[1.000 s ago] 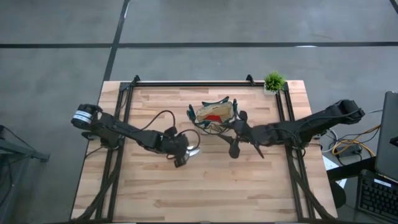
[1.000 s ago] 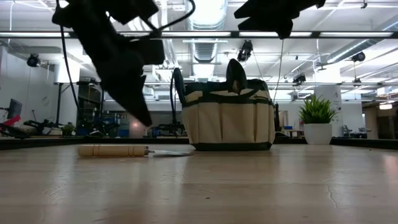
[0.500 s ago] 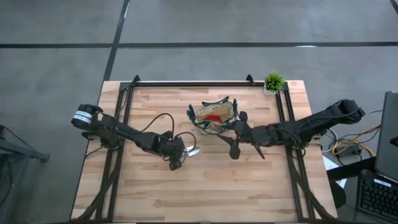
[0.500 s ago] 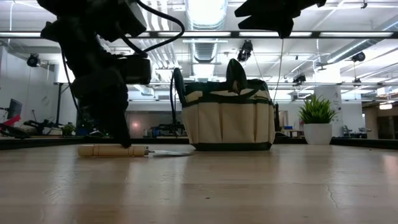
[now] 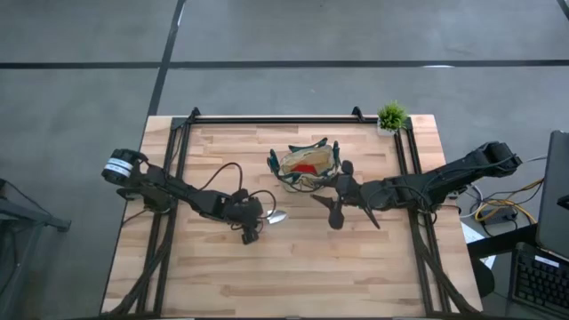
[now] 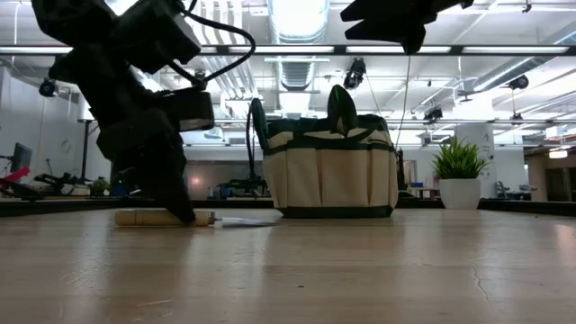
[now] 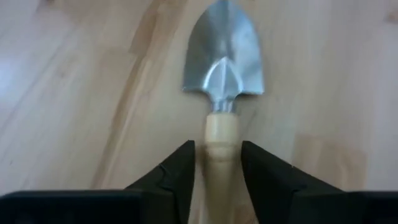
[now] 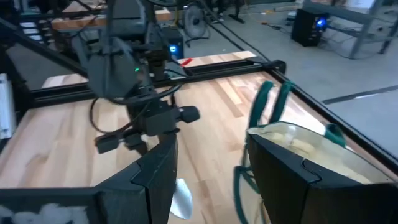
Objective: Pick & Place Garden tools in Gardening bag
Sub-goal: Put the brown trowel into the brown bag
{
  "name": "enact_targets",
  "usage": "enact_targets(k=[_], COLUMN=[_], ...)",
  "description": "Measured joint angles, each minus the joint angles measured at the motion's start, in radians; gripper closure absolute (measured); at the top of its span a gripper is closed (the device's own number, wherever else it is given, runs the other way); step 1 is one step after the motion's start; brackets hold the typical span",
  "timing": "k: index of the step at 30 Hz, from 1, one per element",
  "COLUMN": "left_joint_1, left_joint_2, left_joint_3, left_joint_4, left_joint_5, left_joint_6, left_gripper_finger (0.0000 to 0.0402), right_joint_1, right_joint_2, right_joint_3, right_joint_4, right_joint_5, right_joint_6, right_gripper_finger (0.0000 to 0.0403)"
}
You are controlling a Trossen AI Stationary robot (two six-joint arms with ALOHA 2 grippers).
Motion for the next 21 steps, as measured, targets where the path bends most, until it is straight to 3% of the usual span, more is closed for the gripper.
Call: enact_targets(k=[6,15,21], left_joint_1=[-0.005,-0.016,-0.017], left_joint_2=[0.0,0.001,0.001], left_joint_3=[-0.031,-0.038,-0.034], left_joint_4=[0.088,0.184,0.397], left_joint_5=[0.0,0.008,0.13], left_joint_6=[0.036,0.113,0.179], left_gripper_finger=[0.0344,0.0344,0.0344], right_joint_1=[0.0,0.003,0.03], right_joint_2=[0.0,0.0,0.0], right_joint_3=[0.0,0.0,0.0], right_joint_4=[0.013,0.014,0.014], right_joint_5=[-0.073,-0.19,-0.285], right_joint_6=[0.0,0.004,-0.081], right_gripper_finger=[0.0216,0.0216,0.0216])
